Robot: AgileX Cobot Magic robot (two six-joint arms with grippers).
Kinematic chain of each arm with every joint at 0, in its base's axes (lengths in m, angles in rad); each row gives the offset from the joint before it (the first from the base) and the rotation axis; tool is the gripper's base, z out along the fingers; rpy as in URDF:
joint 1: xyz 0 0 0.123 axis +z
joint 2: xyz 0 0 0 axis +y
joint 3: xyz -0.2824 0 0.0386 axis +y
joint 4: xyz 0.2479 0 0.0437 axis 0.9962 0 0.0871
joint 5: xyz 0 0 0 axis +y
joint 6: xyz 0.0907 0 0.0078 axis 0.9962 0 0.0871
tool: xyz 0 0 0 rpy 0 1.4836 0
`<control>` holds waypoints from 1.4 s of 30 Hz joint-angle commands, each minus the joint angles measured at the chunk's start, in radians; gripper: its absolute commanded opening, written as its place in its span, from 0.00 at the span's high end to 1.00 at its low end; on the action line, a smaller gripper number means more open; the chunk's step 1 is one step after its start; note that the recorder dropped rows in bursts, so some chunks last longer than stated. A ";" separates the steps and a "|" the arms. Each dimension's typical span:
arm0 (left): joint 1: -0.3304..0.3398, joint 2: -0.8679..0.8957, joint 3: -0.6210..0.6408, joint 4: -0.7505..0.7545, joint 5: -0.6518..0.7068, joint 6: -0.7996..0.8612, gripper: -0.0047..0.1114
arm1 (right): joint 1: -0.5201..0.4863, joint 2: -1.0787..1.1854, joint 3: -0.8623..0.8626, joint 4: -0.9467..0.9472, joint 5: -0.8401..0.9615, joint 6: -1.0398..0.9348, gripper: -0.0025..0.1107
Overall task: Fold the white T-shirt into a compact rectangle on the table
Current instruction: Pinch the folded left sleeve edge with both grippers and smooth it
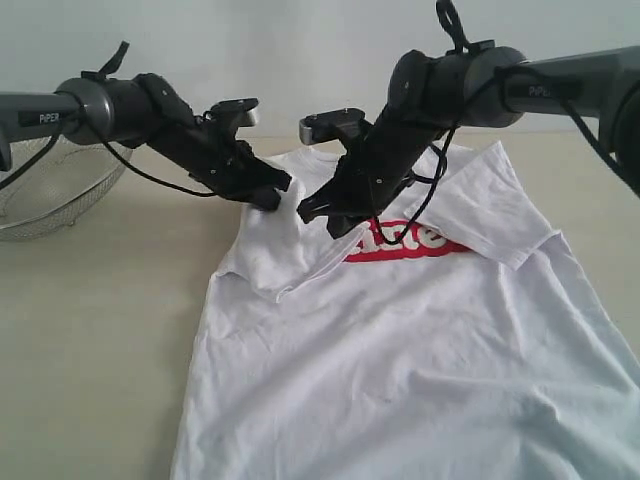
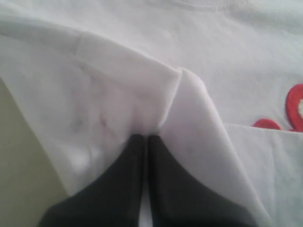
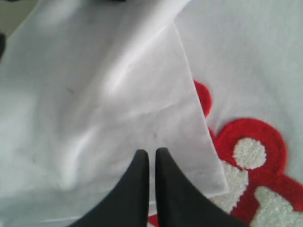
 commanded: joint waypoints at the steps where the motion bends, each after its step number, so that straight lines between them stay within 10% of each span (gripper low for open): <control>1: 0.028 0.004 0.008 0.063 0.009 -0.014 0.92 | -0.004 0.019 -0.002 -0.005 -0.034 0.016 0.98; 25: 0.028 0.004 0.010 0.063 0.025 -0.034 0.92 | 0.010 0.053 -0.004 0.071 -0.158 0.010 0.98; 42: 0.057 0.004 0.010 0.083 0.025 -0.057 0.92 | 0.008 0.079 -0.004 -0.342 0.008 0.454 0.98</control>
